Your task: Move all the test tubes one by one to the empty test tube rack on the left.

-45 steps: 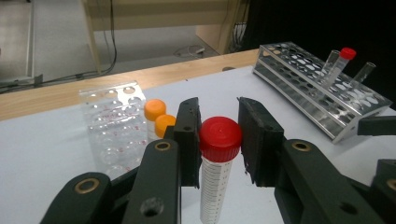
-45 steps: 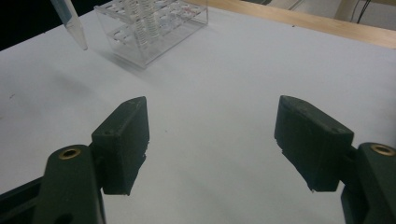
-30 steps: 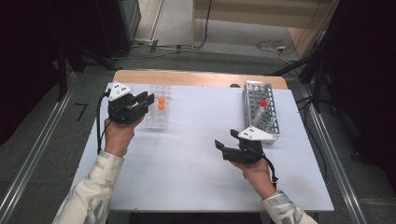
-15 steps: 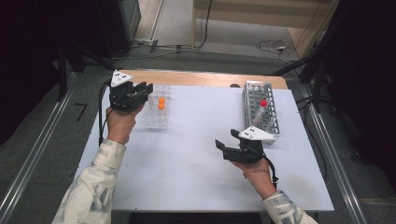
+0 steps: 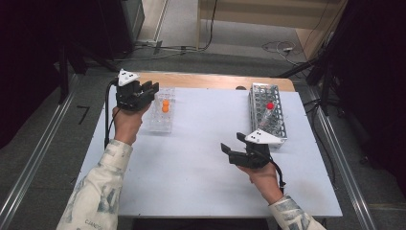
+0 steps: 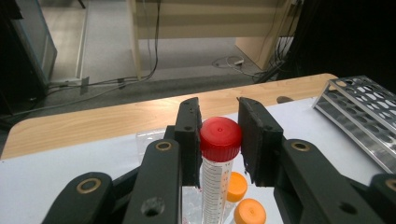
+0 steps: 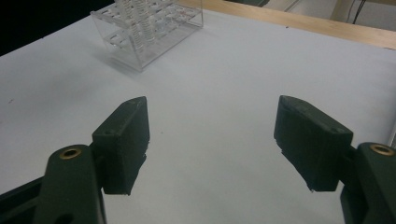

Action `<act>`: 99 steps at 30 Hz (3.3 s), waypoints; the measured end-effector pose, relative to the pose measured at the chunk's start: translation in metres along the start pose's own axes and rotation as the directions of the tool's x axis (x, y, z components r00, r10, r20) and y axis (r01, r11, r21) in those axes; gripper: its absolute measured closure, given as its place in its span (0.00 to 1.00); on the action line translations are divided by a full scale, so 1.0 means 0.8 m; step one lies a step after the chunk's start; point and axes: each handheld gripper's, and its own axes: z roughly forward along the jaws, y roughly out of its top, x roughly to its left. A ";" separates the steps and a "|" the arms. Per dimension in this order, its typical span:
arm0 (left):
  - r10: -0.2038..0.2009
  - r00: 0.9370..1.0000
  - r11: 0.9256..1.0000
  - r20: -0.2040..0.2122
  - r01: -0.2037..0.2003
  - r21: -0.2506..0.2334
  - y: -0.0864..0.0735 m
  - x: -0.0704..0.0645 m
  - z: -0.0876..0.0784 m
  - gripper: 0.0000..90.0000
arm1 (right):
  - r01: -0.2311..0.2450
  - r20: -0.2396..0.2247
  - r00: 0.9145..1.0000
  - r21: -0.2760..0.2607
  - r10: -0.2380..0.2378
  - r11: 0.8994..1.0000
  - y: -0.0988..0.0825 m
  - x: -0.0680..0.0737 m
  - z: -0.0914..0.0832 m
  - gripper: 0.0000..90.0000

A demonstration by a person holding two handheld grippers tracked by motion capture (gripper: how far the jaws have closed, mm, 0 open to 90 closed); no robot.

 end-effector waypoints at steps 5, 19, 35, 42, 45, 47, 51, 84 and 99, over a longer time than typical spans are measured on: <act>0.010 1.000 1.000 -0.014 -0.010 -0.005 0.004 0.001 0.003 0.78 | 0.000 0.000 1.000 -0.001 0.000 1.000 0.000 0.001 0.000 0.28; 0.045 0.998 0.999 -0.043 -0.045 0.017 -0.015 -0.006 0.021 0.78 | 0.004 0.000 1.000 -0.001 -0.004 1.000 0.000 0.000 0.000 0.28; 0.026 0.999 0.998 -0.031 -0.024 0.063 -0.046 -0.005 0.027 0.71 | 0.005 -0.001 1.000 0.006 -0.005 1.000 -0.001 0.002 0.001 0.28; -0.011 1.000 0.999 0.000 0.011 0.048 -0.041 -0.010 0.011 0.54 | 0.002 0.010 1.000 0.001 -0.002 1.000 0.000 -0.002 -0.002 0.28; -0.017 1.000 0.999 0.001 0.017 0.049 -0.040 -0.017 0.002 0.40 | -0.006 0.020 1.000 -0.006 0.006 1.000 0.001 -0.005 -0.004 0.28; -0.020 1.000 0.999 0.004 0.020 0.047 -0.042 -0.022 -0.005 0.32 | -0.008 0.030 1.000 -0.010 0.009 1.000 0.002 -0.009 -0.006 0.28; -0.020 0.999 0.999 0.031 0.018 0.043 -0.048 -0.032 -0.019 0.22 | -0.029 0.064 0.998 -0.017 0.030 0.999 0.003 -0.020 -0.012 0.28; 0.000 0.996 0.999 0.087 -0.003 0.041 -0.062 -0.049 -0.037 0.22 | -0.168 0.430 0.886 -0.052 0.174 0.984 0.018 -0.126 0.009 0.47; 0.002 0.995 0.999 0.095 -0.006 0.042 -0.062 -0.050 -0.038 0.22 | -0.173 0.501 0.849 -0.034 0.166 0.984 0.028 -0.137 0.026 0.65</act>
